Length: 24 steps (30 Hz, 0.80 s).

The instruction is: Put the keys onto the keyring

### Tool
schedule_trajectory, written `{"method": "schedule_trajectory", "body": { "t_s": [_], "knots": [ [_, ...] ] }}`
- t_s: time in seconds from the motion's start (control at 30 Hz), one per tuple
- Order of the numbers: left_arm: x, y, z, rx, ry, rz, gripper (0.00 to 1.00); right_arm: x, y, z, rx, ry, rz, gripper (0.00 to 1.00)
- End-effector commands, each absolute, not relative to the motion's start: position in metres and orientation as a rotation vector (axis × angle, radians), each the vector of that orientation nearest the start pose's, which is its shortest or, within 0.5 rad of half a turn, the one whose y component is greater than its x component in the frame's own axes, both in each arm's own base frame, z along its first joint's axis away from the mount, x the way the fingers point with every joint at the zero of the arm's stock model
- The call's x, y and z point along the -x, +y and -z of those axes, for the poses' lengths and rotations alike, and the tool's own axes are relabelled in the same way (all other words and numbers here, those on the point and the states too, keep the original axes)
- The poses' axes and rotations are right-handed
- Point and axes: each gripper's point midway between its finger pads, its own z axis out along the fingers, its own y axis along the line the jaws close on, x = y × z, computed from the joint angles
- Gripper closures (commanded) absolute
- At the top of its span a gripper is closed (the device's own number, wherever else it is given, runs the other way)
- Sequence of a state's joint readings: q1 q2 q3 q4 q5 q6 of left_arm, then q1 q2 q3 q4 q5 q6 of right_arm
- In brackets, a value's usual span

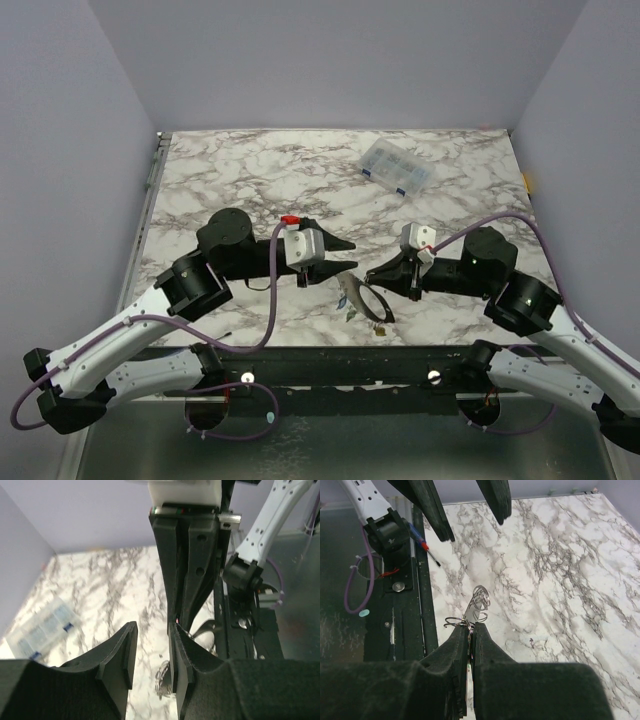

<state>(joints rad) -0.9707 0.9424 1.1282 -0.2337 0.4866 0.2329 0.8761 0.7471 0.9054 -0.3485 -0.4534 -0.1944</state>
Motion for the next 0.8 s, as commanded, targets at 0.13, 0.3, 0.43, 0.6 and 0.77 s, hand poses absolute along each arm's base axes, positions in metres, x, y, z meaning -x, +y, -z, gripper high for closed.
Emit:
{"method": "schedule_trajectory", "body": {
  "t_s": [0.13, 0.3, 0.43, 0.6, 0.77],
  "knots": [
    [-0.123, -0.307, -0.342, -1.222, 1.510, 1.023, 0.66, -0.127, 0.259, -0.325, 1.192, 1.318, -0.870, 1.00],
    [-0.125, -0.311, -0.343, -1.115, 1.621, 1.075, 0.68, -0.140, 0.258, -0.319, 1.149, 1.380, -0.822, 1.00],
    [-0.132, -0.312, -0.345, -1.064, 1.653, 1.061, 0.68, -0.150, 0.259, -0.315, 1.120, 1.438, -0.794, 1.00],
    [-0.134, -0.316, -0.337, -1.100, 1.619, 1.029, 0.73, -0.159, 0.262, -0.308, 1.094, 1.507, -0.775, 1.00],
    [-0.135, -0.319, -0.330, -1.175, 1.547, 0.975, 0.65, -0.165, 0.264, -0.305, 1.071, 1.561, -0.766, 1.00]
  ]
}}
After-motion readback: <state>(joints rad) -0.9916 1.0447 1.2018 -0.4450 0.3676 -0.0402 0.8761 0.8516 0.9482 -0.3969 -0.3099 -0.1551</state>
